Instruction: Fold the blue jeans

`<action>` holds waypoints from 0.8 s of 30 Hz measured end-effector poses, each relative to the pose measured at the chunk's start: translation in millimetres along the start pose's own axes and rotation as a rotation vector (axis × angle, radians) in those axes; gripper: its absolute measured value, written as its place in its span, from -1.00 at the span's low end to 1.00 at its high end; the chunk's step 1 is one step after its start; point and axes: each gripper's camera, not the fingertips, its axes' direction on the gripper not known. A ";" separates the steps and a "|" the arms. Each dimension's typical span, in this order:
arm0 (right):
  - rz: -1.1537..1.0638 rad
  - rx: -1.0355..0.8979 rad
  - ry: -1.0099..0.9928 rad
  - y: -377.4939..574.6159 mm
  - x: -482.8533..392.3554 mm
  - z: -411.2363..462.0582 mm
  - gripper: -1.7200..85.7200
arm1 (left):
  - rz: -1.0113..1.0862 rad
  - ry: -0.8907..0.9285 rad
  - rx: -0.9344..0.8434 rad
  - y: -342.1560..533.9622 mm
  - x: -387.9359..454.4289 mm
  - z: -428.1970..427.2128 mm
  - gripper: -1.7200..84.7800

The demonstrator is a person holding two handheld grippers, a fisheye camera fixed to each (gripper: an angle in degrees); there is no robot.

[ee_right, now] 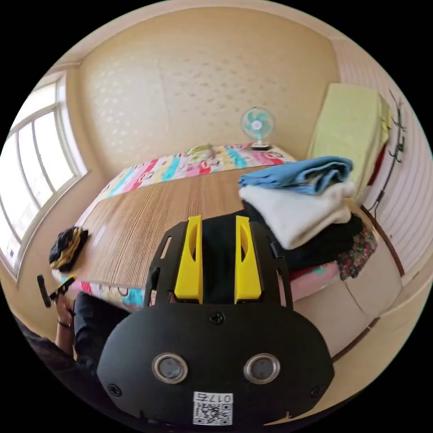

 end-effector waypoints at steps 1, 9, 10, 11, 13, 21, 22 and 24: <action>0.080 0.055 0.002 -14.9 23.9 -9.1 -0.68 | -0.012 0.029 0.005 -1.9 6.2 2.9 -0.83; 0.322 -0.258 0.150 -111.1 63.7 122.5 -0.67 | -0.059 -0.018 -0.015 16.4 19.1 -7.0 -0.82; 0.311 -0.253 0.264 -121.6 49.3 138.0 -0.71 | -0.082 -0.034 -0.017 21.2 13.5 -13.1 -0.82; 0.289 -0.224 0.311 -127.9 37.5 140.9 -0.74 | -0.097 -0.041 -0.016 23.8 10.2 -16.8 -0.82; 0.102 -0.109 0.223 -160.2 -33.2 145.0 -0.85 | -0.152 -0.059 0.001 34.5 -3.4 -34.1 -0.82; -0.767 -0.183 -0.382 -128.6 -364.7 149.9 -0.89 | -0.201 -0.092 0.078 58.8 -9.2 -81.4 -0.82; -0.912 -0.265 -0.500 -96.3 -408.3 147.8 -0.90 | -0.200 -0.085 0.076 59.7 -7.2 -83.5 -0.82; -1.076 -0.420 -0.633 -38.0 -460.4 155.0 -0.91 | -0.195 -0.068 0.068 60.6 -4.7 -83.7 -0.81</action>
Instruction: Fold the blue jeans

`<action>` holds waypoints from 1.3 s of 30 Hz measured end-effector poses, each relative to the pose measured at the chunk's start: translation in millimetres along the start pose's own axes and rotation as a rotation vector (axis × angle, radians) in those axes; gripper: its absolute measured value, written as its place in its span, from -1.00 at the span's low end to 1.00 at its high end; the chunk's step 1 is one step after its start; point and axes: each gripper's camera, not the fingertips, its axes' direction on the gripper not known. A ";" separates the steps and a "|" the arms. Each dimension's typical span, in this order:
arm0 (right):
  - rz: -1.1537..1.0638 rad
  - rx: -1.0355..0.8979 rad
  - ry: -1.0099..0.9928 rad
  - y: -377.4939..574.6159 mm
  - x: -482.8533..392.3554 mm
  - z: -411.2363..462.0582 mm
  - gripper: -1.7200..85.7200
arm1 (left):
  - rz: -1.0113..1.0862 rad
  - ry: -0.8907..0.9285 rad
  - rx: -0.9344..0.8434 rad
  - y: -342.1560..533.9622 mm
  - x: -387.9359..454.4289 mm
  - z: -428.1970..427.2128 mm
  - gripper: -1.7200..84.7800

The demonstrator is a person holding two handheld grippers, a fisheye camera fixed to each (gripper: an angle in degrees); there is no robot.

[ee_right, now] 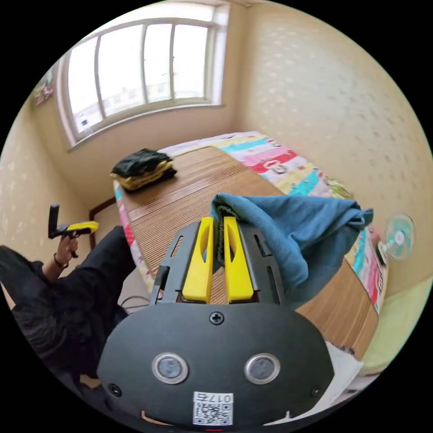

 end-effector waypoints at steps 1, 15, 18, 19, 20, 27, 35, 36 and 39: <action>-0.053 -0.077 -0.092 -3.8 -28.4 41.4 -0.91 | 0.010 0.012 -0.008 0.8 1.9 1.3 -0.81; 0.342 -0.032 -0.498 99.4 27.9 122.4 -0.80 | -0.011 0.103 -0.104 -6.8 -7.0 58.9 -0.72; 0.460 0.017 -0.512 84.7 75.4 124.1 -0.74 | -0.008 0.165 -0.074 -20.4 3.3 80.3 -0.68; 0.532 0.042 -0.522 79.8 95.6 131.5 -0.72 | -0.004 0.158 -0.071 -28.0 9.4 91.8 -0.66; 0.578 0.055 -0.533 78.3 106.5 136.7 -0.70 | -0.002 0.148 -0.071 -32.0 12.7 98.1 -0.66; 0.767 0.135 -0.665 57.3 162.2 202.4 -0.72 | -0.145 0.019 -0.214 -55.1 41.8 198.6 -0.52; 0.692 0.573 -1.145 140.0 147.8 101.7 -0.88 | -0.131 0.139 -0.036 -23.7 40.1 98.1 -0.88; 0.620 0.643 -1.154 152.6 138.3 63.3 -0.88 | -0.099 0.122 0.047 -22.5 46.9 54.3 -0.89; 0.359 0.841 -1.178 175.1 90.8 -50.5 -0.89 | 0.012 0.126 0.298 -23.9 86.1 -59.1 -0.91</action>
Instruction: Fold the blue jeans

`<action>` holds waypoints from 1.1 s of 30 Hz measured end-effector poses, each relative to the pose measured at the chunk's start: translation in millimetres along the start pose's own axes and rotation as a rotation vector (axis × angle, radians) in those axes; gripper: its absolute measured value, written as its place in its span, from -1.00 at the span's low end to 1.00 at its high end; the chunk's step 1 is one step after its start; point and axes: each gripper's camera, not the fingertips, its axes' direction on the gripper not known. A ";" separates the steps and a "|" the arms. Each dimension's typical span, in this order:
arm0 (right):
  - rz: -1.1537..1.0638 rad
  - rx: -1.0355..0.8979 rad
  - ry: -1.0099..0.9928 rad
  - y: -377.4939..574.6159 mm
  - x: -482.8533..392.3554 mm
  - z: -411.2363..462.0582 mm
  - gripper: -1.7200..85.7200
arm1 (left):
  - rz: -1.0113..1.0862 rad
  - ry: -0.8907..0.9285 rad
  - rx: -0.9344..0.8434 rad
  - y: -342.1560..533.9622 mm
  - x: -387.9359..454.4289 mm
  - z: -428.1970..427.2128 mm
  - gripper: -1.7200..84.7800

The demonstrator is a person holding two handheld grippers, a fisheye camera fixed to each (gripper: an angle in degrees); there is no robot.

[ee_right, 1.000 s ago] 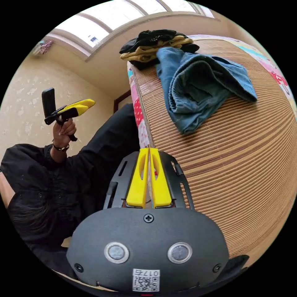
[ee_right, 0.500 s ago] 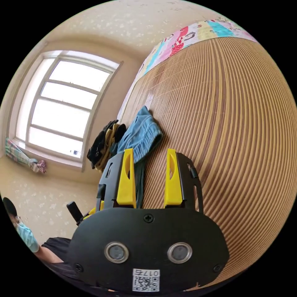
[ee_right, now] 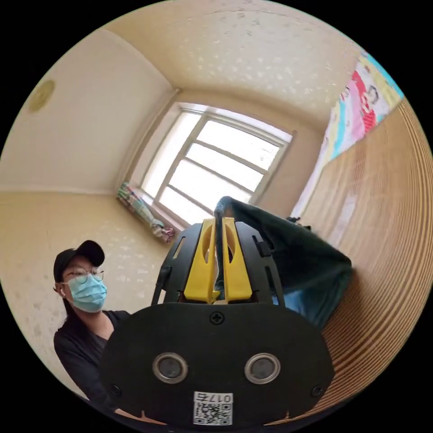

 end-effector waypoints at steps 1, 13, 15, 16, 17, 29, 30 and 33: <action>-0.100 0.007 -0.057 2.2 -52.5 3.9 -0.89 | 0.061 0.008 0.089 -14.4 29.5 -35.7 -0.91; -0.833 0.146 0.208 25.9 -499.0 31.6 -0.91 | 0.559 0.182 0.576 -111.9 304.5 -262.2 -0.93; -0.787 0.129 0.291 16.4 -517.8 43.6 -0.93 | 0.572 0.209 0.581 -125.7 319.0 -263.4 -0.93; -0.758 0.159 0.345 9.8 -518.8 46.8 -0.94 | 0.569 0.239 0.581 -135.0 323.4 -256.7 -0.93; -0.746 0.185 0.373 6.0 -516.5 46.8 -0.94 | 0.571 0.255 0.577 -139.6 325.0 -250.8 -0.93; -0.146 0.470 1.089 -271.5 -187.1 8.3 -0.95 | 0.393 -0.090 -0.079 -362.4 290.0 227.0 -0.85; -0.075 0.451 1.169 -287.2 -147.6 -2.8 -0.95 | 0.297 -0.183 -0.165 -360.6 253.7 271.4 -0.83; -0.203 0.262 1.056 -251.8 -67.0 3.9 -0.95 | 0.284 -0.059 -0.242 -300.3 163.6 330.4 -0.77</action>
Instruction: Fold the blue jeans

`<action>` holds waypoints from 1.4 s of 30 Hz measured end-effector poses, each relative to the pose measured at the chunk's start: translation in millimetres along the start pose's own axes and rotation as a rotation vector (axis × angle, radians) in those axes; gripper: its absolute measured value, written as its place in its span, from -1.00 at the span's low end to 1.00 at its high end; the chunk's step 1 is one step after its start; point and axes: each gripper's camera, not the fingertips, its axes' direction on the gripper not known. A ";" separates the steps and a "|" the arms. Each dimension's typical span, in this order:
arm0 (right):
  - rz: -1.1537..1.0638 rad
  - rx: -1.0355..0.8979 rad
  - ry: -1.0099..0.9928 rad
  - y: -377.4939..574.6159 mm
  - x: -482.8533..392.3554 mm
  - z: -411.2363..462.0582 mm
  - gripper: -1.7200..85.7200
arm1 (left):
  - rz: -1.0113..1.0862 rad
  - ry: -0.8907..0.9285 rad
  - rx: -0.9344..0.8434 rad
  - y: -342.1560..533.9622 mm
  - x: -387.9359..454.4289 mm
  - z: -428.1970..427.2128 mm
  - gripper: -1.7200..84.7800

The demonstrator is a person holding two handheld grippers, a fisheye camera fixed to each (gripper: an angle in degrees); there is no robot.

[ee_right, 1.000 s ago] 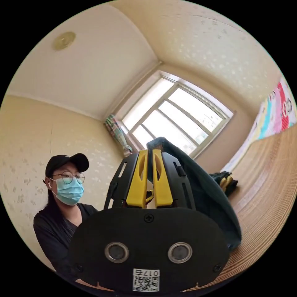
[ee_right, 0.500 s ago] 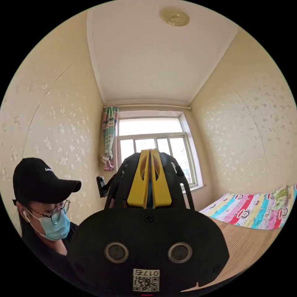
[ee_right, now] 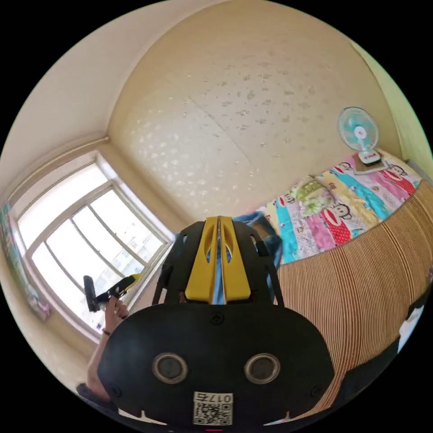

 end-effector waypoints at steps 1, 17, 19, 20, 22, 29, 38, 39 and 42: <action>-0.097 -0.134 -0.027 41.1 3.0 28.4 -0.94 | 0.056 0.027 -0.076 40.2 -23.0 32.1 -0.78; -0.263 -0.922 0.078 497.6 -69.1 88.7 -0.91 | 0.123 -0.173 -0.489 436.8 -157.6 14.3 -0.71; -0.198 -0.965 0.087 476.0 -51.7 70.3 -0.93 | 0.045 -0.208 -0.549 444.4 -183.4 23.5 -0.71; -0.182 -0.962 0.093 469.2 -45.9 63.7 -0.93 | 0.022 -0.216 -0.582 446.9 -189.7 30.2 -0.71; -0.148 -0.917 0.152 443.0 -23.9 31.8 -0.94 | -0.026 -0.199 -0.730 460.7 -204.6 62.3 -0.73; 0.014 -0.841 0.360 416.4 13.0 -36.3 -0.95 | -0.003 0.107 -0.685 467.0 -226.8 45.4 -0.96; 0.072 -0.744 0.229 400.2 -42.7 -72.3 -0.94 | -0.399 -0.225 -0.315 503.1 -283.9 -74.6 -0.82; 0.081 -0.764 0.150 397.0 -51.2 -64.7 -0.93 | -0.342 -0.167 -0.304 497.5 -266.8 -70.2 -0.78; 0.086 -0.823 0.045 392.7 -74.2 -44.1 -0.92 | -0.185 0.165 -0.405 484.7 -219.6 -23.9 -0.75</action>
